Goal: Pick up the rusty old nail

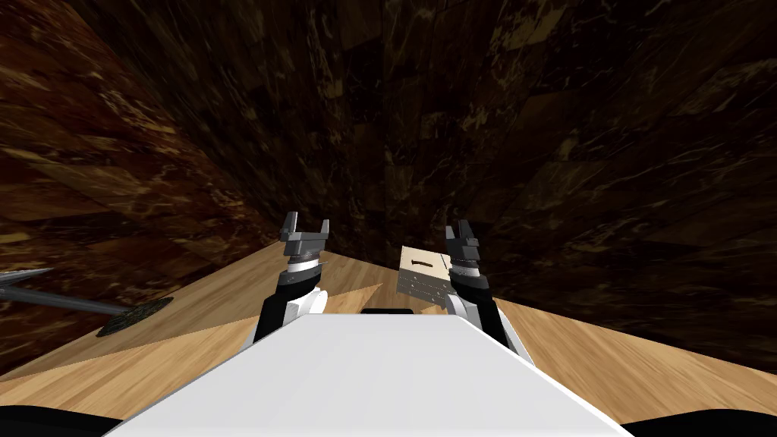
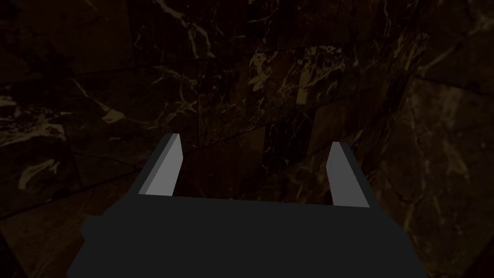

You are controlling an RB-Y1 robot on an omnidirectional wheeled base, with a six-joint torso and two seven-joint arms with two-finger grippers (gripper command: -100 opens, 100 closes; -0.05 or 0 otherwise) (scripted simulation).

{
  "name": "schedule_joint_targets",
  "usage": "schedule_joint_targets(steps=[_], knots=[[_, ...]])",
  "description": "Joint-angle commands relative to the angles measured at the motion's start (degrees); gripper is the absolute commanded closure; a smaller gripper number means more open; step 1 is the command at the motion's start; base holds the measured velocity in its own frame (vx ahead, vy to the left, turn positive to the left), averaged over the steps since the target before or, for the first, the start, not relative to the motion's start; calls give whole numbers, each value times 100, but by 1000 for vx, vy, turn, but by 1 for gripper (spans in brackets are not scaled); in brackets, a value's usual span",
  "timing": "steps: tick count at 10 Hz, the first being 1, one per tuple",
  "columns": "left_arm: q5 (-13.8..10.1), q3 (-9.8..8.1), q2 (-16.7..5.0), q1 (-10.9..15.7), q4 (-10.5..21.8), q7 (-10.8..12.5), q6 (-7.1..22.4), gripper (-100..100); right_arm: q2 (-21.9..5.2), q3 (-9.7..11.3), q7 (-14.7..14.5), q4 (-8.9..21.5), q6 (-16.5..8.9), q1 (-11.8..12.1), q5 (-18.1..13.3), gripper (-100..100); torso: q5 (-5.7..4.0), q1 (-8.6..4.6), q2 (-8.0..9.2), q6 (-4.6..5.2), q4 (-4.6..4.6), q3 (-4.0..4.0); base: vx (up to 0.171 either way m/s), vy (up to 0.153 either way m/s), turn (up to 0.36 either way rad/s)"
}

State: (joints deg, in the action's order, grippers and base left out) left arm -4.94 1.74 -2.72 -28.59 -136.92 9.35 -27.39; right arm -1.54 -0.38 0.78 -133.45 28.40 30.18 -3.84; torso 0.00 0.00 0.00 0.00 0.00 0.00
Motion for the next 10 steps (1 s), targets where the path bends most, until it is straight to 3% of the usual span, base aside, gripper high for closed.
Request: schedule_joint_targets(steps=[1,6,7,10], knots=[[0,0,0,0,0,0,0,0,-162,26,-53,81,-38,-8,-18,-100,0,0,0,0,0,0,-14,2,25],[0,0,0,1,0,0,0,0,-927,243,-510,678,-347,-67,-193,-100,-1,-3,21,0,4,12,-48,-1,58],[0,0,0,1,0,0,0,0,-927,243,-510,711,-347,-67,-193,-100,0,0,23,-1,5,13,-44,10,22],[0,0,0,1,0,0,0,0,-1466,451,-968,1232,-649,-128,-384,-100,0,0,17,-1,4,10,-50,10,81]])
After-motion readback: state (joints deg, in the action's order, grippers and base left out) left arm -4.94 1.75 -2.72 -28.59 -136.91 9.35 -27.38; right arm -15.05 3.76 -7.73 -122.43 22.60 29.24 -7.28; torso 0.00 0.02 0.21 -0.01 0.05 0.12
